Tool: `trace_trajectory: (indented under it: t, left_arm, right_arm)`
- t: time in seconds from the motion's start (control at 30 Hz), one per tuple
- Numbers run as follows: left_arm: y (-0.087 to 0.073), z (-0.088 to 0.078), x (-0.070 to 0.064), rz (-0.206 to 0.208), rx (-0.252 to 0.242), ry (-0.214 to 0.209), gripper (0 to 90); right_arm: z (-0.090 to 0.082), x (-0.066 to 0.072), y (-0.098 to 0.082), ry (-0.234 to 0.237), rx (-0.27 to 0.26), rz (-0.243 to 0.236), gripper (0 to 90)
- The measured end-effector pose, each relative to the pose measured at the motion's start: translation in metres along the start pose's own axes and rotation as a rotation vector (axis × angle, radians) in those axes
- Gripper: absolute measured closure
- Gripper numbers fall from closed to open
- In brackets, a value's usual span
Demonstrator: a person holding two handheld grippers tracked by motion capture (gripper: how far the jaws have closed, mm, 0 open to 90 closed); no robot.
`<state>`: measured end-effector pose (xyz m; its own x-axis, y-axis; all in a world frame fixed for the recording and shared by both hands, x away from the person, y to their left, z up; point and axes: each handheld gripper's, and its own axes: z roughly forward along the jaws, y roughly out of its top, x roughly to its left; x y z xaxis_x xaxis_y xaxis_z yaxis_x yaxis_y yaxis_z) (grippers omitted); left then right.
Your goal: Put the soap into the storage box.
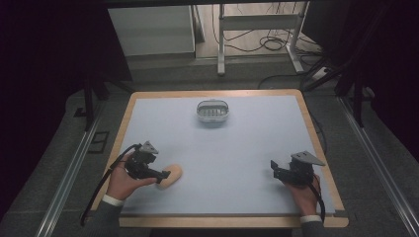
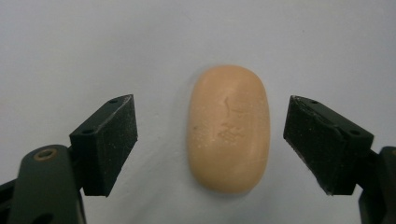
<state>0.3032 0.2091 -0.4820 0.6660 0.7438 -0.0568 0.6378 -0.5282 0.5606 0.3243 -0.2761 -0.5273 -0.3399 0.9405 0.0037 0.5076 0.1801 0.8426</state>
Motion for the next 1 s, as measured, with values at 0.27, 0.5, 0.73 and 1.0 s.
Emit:
trace_trajectory:
  t: [0.27,0.5,0.73,1.0]
  left_arm:
    - [-0.001,0.01,-0.007,0.009,0.02,-0.007,17.8]
    - [-0.003,0.018,-0.01,0.02,0.041,-0.014,18.1]
    - [-0.004,0.028,-0.011,0.023,0.071,-0.021,18.0]
    - [-0.006,0.035,-0.011,0.023,0.094,-0.026,18.3]
  right_arm:
    - [0.0,0.0,0.0,-0.005,0.001,-0.001,14.5]
    - [0.001,0.0,0.0,-0.007,0.002,-0.001,14.5]
    - [0.001,0.0,0.0,-0.01,0.003,0.0,14.5]
    - [0.001,0.0,0.0,-0.011,0.007,0.0,14.5]
